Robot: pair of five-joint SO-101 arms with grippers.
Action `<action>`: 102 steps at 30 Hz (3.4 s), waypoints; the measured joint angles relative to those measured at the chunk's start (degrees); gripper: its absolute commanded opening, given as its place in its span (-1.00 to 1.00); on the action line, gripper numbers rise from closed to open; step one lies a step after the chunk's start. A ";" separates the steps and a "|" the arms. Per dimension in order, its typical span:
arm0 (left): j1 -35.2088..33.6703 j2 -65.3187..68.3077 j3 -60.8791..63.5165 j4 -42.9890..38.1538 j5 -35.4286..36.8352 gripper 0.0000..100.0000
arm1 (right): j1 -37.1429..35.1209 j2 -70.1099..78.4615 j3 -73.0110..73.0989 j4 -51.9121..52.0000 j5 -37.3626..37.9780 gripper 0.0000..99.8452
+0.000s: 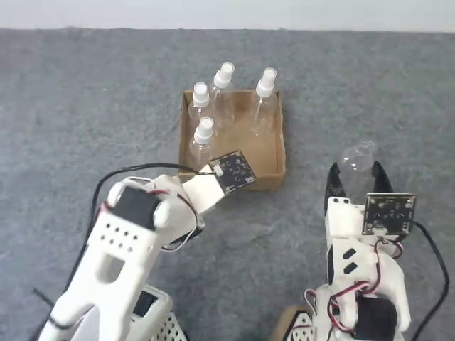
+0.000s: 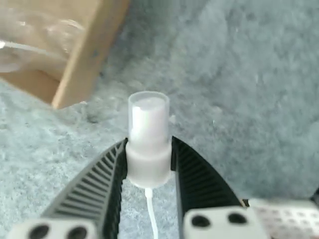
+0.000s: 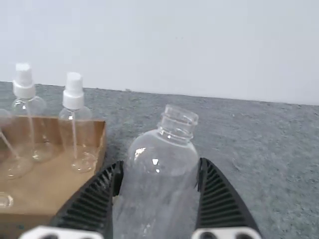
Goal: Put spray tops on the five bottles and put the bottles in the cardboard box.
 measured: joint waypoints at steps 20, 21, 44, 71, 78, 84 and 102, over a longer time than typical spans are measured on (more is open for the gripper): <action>-2.90 -30.86 0.00 -5.63 15.30 -0.97 | -21.89 -0.09 0.00 0.70 -0.53 -0.92; -3.25 -32.00 0.00 -6.86 16.44 -0.97 | -23.47 -0.09 0.00 0.70 -0.53 -0.92; -3.78 -40.09 0.00 -30.59 34.55 -0.97 | -35.34 0.35 7.03 -8.26 -0.53 -0.92; -3.78 -40.09 0.00 -45.63 53.10 -0.97 | -50.64 0.97 25.49 -37.63 8.35 -0.92; -3.78 -40.09 0.00 -45.63 56.09 -0.97 | -50.90 0.97 25.58 -39.12 8.35 -0.92; -3.78 -40.09 0.09 -45.54 56.35 -0.97 | -50.90 0.97 25.58 -39.12 8.35 -0.92; -3.78 -40.09 0.09 -40.09 56.35 -0.97 | -50.90 0.97 25.58 -39.82 8.35 -0.92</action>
